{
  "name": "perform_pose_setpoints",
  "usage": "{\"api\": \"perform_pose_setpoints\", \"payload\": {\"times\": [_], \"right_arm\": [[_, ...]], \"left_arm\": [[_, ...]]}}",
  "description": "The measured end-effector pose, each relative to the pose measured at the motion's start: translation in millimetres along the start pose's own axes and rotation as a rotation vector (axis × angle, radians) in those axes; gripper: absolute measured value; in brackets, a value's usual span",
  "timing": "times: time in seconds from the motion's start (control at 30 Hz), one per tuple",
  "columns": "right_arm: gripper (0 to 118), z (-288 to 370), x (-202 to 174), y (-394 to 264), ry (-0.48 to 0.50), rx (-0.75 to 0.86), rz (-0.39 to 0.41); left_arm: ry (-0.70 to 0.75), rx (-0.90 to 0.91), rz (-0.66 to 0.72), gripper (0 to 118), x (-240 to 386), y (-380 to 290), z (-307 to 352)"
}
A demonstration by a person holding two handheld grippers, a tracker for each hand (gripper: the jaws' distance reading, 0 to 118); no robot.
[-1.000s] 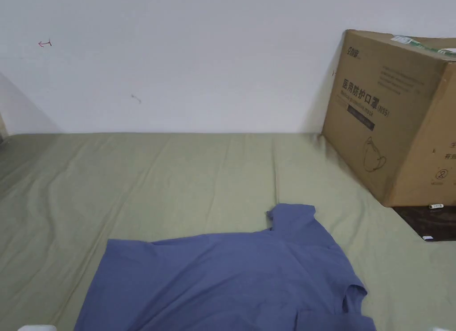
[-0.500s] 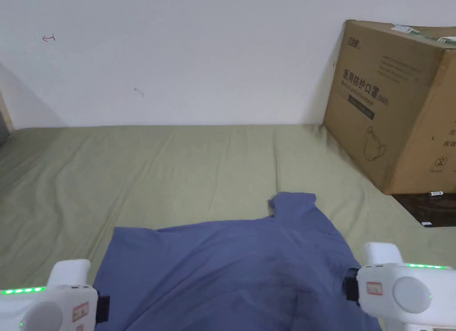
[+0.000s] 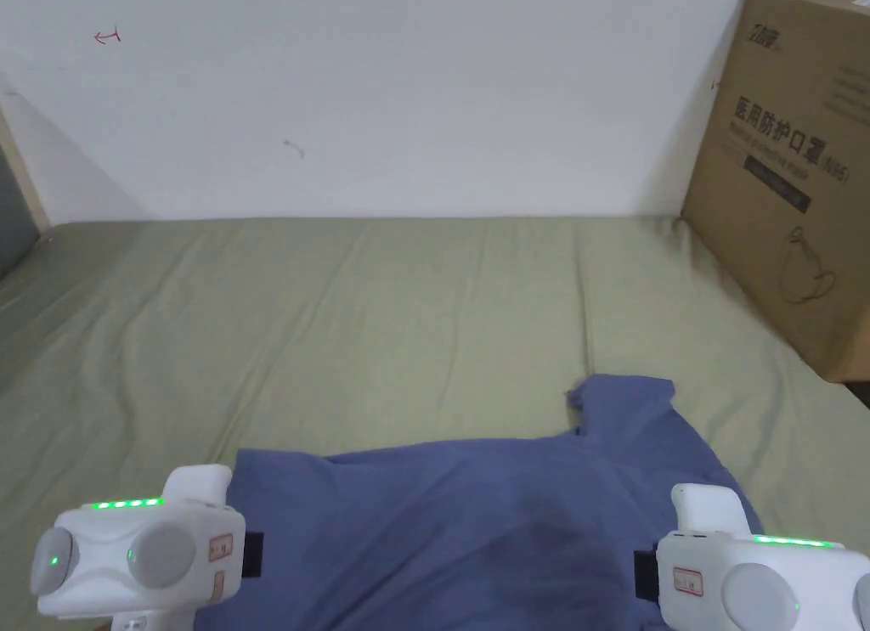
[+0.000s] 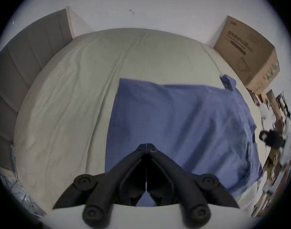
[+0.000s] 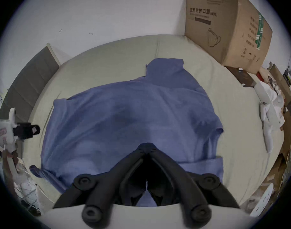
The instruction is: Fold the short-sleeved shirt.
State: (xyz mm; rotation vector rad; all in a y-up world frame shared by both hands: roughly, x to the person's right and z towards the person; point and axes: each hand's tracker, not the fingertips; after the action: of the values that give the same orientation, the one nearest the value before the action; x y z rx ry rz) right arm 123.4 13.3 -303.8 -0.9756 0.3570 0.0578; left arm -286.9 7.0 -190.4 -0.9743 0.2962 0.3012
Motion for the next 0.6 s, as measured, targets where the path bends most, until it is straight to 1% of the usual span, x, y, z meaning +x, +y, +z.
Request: {"api": "perform_pose_setpoints", "payload": {"times": [0.03, 0.07, 0.1, 0.13, 0.17, 0.2, 0.27, 0.3, 0.37, 0.4, 0.43, 0.47, 0.5, 0.53, 0.6], "right_arm": [[0, -7, 1, 4, 0.013, -0.010, -0.017], [0, -13, 2, 7, 0.021, -0.017, -0.029], [0, -18, 2, 9, 0.028, -0.022, -0.033], [0, -22, 2, 10, 0.033, -0.026, -0.032], [0, -26, 2, 11, 0.034, -0.030, -0.028], [0, -29, 2, 12, 0.035, -0.033, -0.020], [0, -30, 0, 11, 0.029, -0.039, -0.003], [0, -32, 1, 11, 0.028, -0.039, 0.002], [0, -32, 1, 11, 0.027, -0.041, 0.001], [0, -33, 3, 11, 0.031, -0.042, -0.003], [0, -35, 5, 11, 0.033, -0.043, -0.009], [0, -37, 7, 12, 0.035, -0.045, -0.013], [0, -37, 7, 11, 0.038, -0.046, -0.015], [0, -38, 9, 10, 0.035, -0.048, -0.017], [0, -39, 14, 9, 0.027, -0.053, -0.027]], "left_arm": [[0.012, -0.006, 0.000, 1, -4, 18, -14], [0.019, -0.014, -0.017, 11, -5, 32, -25], [0.039, -0.016, -0.018, 37, -6, 49, -35], [0.057, -0.024, -0.031, 90, -7, 64, -47], [0.059, -0.042, -0.036, 113, -13, 77, -62], [0.056, -0.039, -0.028, 118, -16, 88, -73], [0.068, -0.037, 0.016, 109, -21, 108, -89], [0.067, -0.051, 0.059, 107, -29, 116, -103], [0.060, -0.078, 0.088, 107, -32, 123, -123], [0.061, -0.105, 0.084, 101, -32, 123, -134], [0.060, -0.151, 0.078, 79, -30, 117, -140], [0.049, -0.191, 0.075, 75, -29, 113, -149], [0.090, -0.192, 0.039, 72, -26, 104, -149], [0.050, -0.121, 0.015, 53, -25, 105, -139], [0.094, -0.115, 0.054, 3, -31, 106, -124]]}}
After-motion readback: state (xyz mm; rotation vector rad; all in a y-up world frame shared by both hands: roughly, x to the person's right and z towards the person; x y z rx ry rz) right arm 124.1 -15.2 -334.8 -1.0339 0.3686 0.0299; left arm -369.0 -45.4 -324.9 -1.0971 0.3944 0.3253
